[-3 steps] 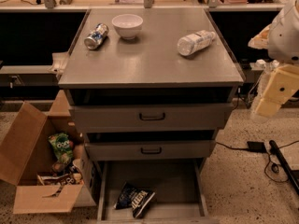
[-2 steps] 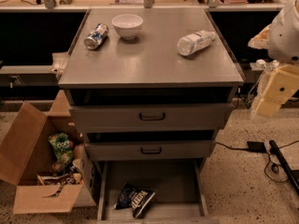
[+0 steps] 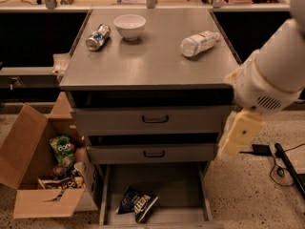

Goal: Pick blue chip bag from bottom drawer and place on counter

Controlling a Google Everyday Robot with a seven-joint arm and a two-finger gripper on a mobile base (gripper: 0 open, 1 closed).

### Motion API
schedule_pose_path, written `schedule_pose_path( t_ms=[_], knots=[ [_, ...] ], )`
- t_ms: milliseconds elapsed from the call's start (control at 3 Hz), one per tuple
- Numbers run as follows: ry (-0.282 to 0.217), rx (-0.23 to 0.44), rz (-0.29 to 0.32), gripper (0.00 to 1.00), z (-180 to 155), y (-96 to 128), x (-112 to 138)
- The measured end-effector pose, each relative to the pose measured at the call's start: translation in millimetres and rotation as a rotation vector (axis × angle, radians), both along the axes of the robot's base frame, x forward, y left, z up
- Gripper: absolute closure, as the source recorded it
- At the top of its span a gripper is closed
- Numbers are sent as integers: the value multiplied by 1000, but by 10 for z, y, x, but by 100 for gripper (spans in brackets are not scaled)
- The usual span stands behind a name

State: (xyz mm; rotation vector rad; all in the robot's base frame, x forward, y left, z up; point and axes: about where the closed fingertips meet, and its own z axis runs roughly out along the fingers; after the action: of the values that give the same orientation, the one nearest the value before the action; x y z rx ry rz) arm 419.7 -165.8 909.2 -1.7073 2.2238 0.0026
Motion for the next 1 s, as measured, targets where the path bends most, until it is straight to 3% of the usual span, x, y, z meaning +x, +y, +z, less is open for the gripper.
schedule_pose_path(
  t_ms=[333, 667, 1000],
  knots=[
    [66, 67, -1, 0, -741, 471, -203],
    [74, 80, 15, 0, -974, 544, -166],
    [74, 80, 15, 0, -974, 544, -166]
  ],
)
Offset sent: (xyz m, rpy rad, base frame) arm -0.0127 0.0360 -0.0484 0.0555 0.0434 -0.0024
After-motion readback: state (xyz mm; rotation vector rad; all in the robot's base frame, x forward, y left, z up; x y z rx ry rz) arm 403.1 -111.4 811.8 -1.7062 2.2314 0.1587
